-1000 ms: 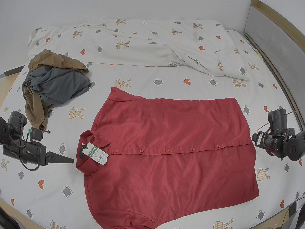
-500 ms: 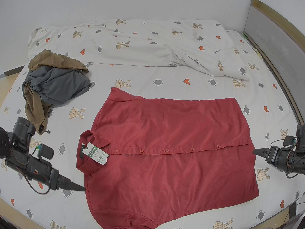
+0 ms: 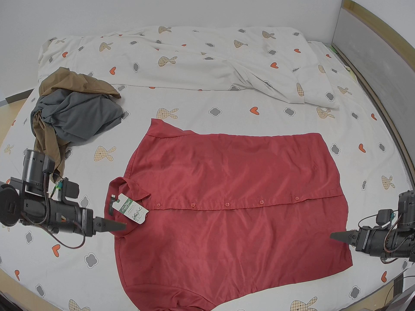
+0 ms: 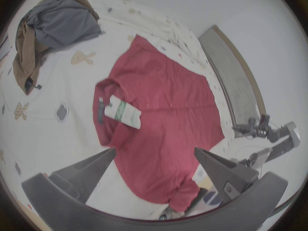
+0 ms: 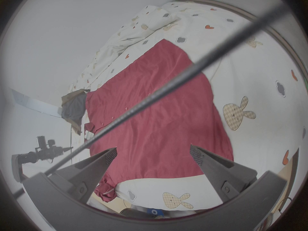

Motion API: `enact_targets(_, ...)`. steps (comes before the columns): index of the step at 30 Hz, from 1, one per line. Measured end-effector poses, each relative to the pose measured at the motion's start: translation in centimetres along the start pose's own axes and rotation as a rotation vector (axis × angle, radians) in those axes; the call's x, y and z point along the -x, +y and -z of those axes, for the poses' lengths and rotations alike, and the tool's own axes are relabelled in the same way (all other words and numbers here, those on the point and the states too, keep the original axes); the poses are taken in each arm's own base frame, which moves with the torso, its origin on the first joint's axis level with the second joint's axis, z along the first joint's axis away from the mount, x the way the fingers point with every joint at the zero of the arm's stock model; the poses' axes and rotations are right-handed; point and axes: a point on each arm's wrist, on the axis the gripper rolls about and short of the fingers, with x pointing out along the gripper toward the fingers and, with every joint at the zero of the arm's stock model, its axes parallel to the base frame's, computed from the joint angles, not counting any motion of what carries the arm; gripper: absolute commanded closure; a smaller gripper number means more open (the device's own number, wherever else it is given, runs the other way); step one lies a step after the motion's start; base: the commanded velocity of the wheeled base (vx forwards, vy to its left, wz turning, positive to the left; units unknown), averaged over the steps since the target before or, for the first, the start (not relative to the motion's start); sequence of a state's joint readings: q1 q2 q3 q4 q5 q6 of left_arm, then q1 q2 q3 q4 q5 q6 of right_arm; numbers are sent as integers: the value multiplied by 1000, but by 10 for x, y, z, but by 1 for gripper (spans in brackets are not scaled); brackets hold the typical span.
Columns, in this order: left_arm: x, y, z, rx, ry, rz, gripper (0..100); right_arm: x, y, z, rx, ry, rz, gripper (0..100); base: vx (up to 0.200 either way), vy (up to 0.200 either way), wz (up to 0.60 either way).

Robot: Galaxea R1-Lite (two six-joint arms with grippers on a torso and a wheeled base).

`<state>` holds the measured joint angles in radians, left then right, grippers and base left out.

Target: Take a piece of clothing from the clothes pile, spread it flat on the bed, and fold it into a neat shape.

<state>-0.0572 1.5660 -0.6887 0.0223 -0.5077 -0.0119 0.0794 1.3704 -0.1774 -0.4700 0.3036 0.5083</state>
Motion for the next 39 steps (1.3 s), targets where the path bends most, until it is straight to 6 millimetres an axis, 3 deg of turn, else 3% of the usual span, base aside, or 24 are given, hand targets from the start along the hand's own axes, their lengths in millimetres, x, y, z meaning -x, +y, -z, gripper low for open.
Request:
enact_targets(7,-10,4,-43,28,-164,-1,0,2,-8,8,-18,3,-47,0,0,0,0)
enact_targets(19,-19,-1,-153,-35,-348,10,0,5,-14,11,-34,-10,-44,0,0,0,0)
enact_targets(25,-44,10,-192,-59,-354,1,0,5,-14,11,-30,-15,-46,0,0,0,0)
enact_targets(31,-75,26,-199,-64,-314,-10,0,6,-9,1,-9,-61,-52,0,0,0,0)
enact_targets(39,-83,31,-171,-25,-206,-23,0,2,17,-40,50,-303,107,0,0,0,0)
